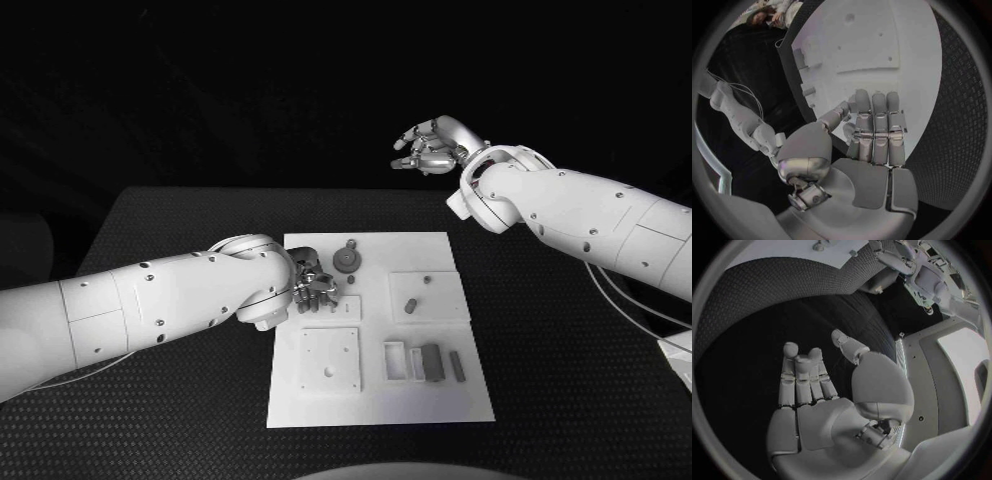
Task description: Assemble the parts on the task board
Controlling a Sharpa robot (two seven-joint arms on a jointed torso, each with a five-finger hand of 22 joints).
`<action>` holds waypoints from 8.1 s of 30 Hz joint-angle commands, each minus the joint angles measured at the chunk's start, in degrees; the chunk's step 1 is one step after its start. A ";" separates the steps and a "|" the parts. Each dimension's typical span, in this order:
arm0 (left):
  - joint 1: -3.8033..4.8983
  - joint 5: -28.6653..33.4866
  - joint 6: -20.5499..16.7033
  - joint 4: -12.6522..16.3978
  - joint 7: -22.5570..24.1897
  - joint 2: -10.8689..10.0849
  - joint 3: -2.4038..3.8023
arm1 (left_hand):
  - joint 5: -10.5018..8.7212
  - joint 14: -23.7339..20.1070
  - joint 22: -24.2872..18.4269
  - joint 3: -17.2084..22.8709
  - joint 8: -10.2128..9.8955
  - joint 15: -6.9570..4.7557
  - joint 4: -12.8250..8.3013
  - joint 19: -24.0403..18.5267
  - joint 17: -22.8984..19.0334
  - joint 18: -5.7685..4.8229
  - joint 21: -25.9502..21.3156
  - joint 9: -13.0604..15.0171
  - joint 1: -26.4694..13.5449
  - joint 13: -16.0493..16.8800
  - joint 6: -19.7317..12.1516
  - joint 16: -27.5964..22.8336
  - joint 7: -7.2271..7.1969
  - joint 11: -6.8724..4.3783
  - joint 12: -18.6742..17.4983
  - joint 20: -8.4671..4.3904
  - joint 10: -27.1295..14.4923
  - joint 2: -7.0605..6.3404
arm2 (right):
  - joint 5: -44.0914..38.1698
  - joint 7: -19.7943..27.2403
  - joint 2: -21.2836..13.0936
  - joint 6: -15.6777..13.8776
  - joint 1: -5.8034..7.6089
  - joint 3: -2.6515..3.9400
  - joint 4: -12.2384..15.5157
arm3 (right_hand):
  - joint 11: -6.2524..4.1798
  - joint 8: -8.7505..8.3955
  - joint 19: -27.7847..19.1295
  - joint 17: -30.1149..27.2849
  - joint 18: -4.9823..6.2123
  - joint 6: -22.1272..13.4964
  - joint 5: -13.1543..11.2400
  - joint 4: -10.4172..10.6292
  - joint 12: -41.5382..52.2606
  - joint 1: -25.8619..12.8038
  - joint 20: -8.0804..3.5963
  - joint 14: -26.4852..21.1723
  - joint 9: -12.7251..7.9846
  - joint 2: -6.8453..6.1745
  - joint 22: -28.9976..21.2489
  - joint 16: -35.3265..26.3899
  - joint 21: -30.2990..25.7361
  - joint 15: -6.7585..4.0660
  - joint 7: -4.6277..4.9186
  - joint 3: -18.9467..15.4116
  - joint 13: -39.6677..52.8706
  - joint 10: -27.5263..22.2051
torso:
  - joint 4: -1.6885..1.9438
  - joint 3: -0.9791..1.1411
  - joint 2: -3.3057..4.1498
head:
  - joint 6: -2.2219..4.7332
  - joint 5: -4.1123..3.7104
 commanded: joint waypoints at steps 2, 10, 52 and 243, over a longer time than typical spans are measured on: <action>-0.17 -0.01 0.74 0.27 -0.06 -0.01 0.00 | 0.20 -0.30 0.14 0.14 -0.32 -0.09 -0.02 -0.05 -0.26 -0.02 -0.10 -0.07 0.08 -0.18 4.28 0.40 -3.66 -0.54 -0.29 0.01 -0.81 0.43 | -0.40 0.49 0.00 0.93 0.04 0.03 0.11 | 0.04 0.18 -0.22 -0.07 0.83 -0.16 -0.02 -0.27 0.37 -0.03 0.01 -0.41 -0.09 0.65 1.06 0.14 -0.18 0.16 0.38 -0.13 -0.11 -0.38 | 0.01 -0.02 -0.03 | -0.16 0.20; -0.22 0.02 2.00 0.37 -0.15 0.29 0.01 | 0.19 -0.33 0.34 0.10 -0.64 -0.10 -0.14 -0.03 -0.68 0.01 -0.13 -0.14 0.10 -0.42 4.48 0.65 -3.66 -0.56 -0.31 0.00 -0.71 0.49 | -0.37 0.12 0.20 1.64 0.04 0.04 -0.06 | 0.06 0.16 -0.27 -0.09 0.83 -0.22 -0.02 -0.26 0.38 -0.12 0.04 -0.47 -0.13 0.69 1.06 0.15 -0.19 0.18 0.40 -0.20 -0.18 -0.43 | -0.05 -0.03 0.03 | -0.19 0.03; -0.43 -0.64 1.58 0.88 -1.10 -0.39 0.00 | 0.13 -0.77 0.94 -0.05 -1.65 -0.06 -0.23 -0.15 -2.00 0.02 -0.38 -0.25 0.08 -1.16 4.71 1.41 -3.54 -0.51 -0.48 0.06 -0.76 0.76 | -0.41 -0.19 0.37 2.51 0.03 0.04 -0.32 | 0.09 0.18 -0.33 -0.12 0.83 -0.29 -0.02 -0.36 0.48 -0.12 0.09 -0.56 -0.20 0.88 1.07 0.24 -0.17 0.21 0.43 -0.27 -0.32 -0.49 | -0.07 -0.02 0.04 | -0.80 0.85; -3.55 -9.94 -2.24 3.98 0.92 -1.71 0.04 | 2.80 -3.23 3.48 -9.19 -5.59 -0.14 2.80 0.65 -10.24 0.04 -3.84 1.61 -2.85 -3.78 5.86 7.64 -3.47 -0.50 0.75 0.01 -1.47 -6.19 | -0.47 -0.37 0.09 4.41 -0.07 0.04 -0.70 | 0.19 0.27 -0.53 -0.38 0.83 -0.56 -0.02 0.06 0.96 -0.94 0.21 -0.87 -0.56 0.98 1.04 0.48 -0.14 0.31 0.53 -0.71 -0.94 -0.72 | -0.03 0.01 0.02 | -1.75 0.09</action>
